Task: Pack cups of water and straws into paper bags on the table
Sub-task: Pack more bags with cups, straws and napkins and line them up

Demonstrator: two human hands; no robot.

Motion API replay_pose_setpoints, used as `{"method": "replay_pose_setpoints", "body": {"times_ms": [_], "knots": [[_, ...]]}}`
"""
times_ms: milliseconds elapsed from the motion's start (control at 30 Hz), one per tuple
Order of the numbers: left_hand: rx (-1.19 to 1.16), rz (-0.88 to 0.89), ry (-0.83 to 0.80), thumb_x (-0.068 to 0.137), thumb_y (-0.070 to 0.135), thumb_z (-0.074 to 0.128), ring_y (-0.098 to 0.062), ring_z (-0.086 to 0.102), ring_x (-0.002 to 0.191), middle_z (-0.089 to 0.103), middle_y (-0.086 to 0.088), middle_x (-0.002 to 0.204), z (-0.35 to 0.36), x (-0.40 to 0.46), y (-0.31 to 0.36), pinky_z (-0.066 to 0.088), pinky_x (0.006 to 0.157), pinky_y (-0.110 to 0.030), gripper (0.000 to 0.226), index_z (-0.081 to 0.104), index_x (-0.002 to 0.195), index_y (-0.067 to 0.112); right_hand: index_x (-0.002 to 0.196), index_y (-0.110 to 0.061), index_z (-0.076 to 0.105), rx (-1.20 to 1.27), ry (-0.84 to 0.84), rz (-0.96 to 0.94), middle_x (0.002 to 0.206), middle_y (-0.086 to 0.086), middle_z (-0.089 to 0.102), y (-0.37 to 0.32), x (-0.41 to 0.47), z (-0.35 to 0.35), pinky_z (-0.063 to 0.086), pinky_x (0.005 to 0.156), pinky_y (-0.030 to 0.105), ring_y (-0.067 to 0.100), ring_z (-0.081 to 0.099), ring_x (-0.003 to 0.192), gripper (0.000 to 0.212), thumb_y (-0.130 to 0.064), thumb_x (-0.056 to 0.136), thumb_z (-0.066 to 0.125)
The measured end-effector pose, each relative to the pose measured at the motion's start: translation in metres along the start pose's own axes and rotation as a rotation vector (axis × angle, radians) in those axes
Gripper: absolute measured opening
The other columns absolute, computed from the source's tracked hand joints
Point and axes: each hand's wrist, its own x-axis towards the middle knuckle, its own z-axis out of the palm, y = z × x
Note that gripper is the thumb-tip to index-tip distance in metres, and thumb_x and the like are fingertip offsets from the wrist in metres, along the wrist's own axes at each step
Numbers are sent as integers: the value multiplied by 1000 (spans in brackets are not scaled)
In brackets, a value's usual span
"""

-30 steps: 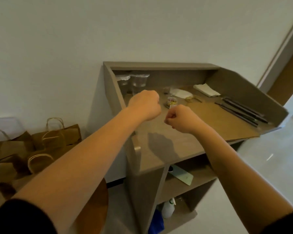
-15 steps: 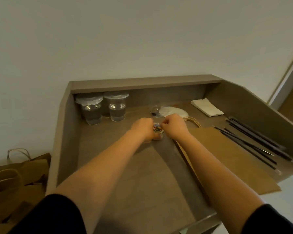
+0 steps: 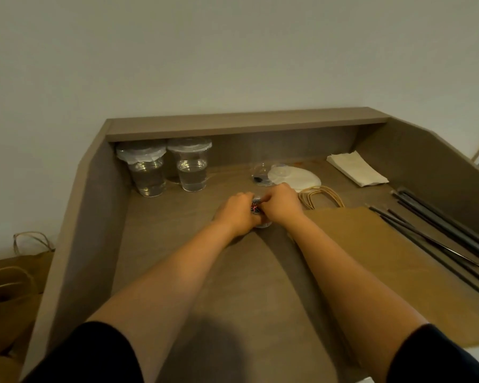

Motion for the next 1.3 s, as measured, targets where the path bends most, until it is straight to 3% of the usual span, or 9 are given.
{"method": "replay_pose_setpoints", "body": {"times_ms": [200, 367, 467, 633, 733, 800, 933, 1033, 1300], "knots": [[-13, -27, 26, 71, 41, 73, -30, 60, 91, 65, -12, 104, 1, -2, -3, 46, 69, -34, 42, 60, 99, 14, 86, -3, 74, 173, 24, 3, 91, 18, 70, -1, -5, -2, 52, 80, 43, 31, 63, 90, 19, -8, 88, 56], [-10, -62, 71, 74, 43, 70, -33, 46, 122, 49, -16, 135, 1, -11, -7, 42, 98, -43, 76, 42, 137, 11, 87, -3, 68, 152, 50, -62, 94, 15, 67, -5, -10, -2, 47, 80, 37, 29, 60, 92, 20, -6, 92, 49], [-39, -71, 108, 78, 39, 67, -31, 41, 129, 43, -14, 140, -3, -19, -7, 38, 104, -44, 78, 35, 143, 12, 85, -8, 60, 140, 48, -63, 90, 13, 62, -8, -14, 0, 42, 74, 32, 30, 58, 93, 18, -7, 94, 45], [-84, -74, 144, 84, 25, 62, -28, 41, 129, 44, -10, 140, -15, -34, -2, 37, 105, -41, 64, 37, 142, 14, 119, -1, 60, 157, 63, -94, 121, 17, 61, -14, -27, -2, 40, 90, 30, 29, 54, 113, 30, -2, 95, 41], [-186, -73, 211, 90, 19, 57, -27, 51, 119, 55, -10, 129, -23, -47, 6, 42, 97, -34, 45, 49, 133, 12, 122, -3, 58, 286, 96, -141, 125, 14, 59, -19, -41, -5, 39, 94, 29, 26, 53, 116, 36, 4, 93, 39], [-213, -67, 247, 91, 14, 52, -29, 56, 112, 62, -13, 121, -30, -58, 11, 44, 90, -32, 33, 58, 123, 9, 119, -4, 59, 378, 118, -182, 118, 12, 61, -24, -53, -6, 41, 90, 30, 23, 55, 108, 38, 8, 90, 38], [-188, -69, 220, 88, 10, 48, -33, 57, 105, 65, -16, 110, -44, -92, 18, 43, 79, -31, 25, 66, 105, 8, 106, -12, 56, 554, 79, -154, 79, -2, 55, -44, -85, -7, 43, 67, 31, 14, 50, 71, 29, 4, 91, 37], [-196, -75, 229, 86, 12, 51, -33, 58, 98, 66, -16, 100, -64, -128, 20, 39, 70, -28, 17, 68, 89, 10, 93, -21, 53, 622, 93, -156, 78, -2, 56, -67, -119, -10, 44, 63, 29, 14, 53, 70, 23, 0, 92, 42], [-254, 102, 423, 90, 13, 53, -22, 61, 96, 68, -7, 103, -113, -275, -7, 47, 82, -29, 23, 68, 107, 10, 84, -28, 55, 605, 236, -261, 82, -3, 64, -143, -258, -8, 51, 71, 27, 12, 62, 77, 21, -8, 90, 52]]}}
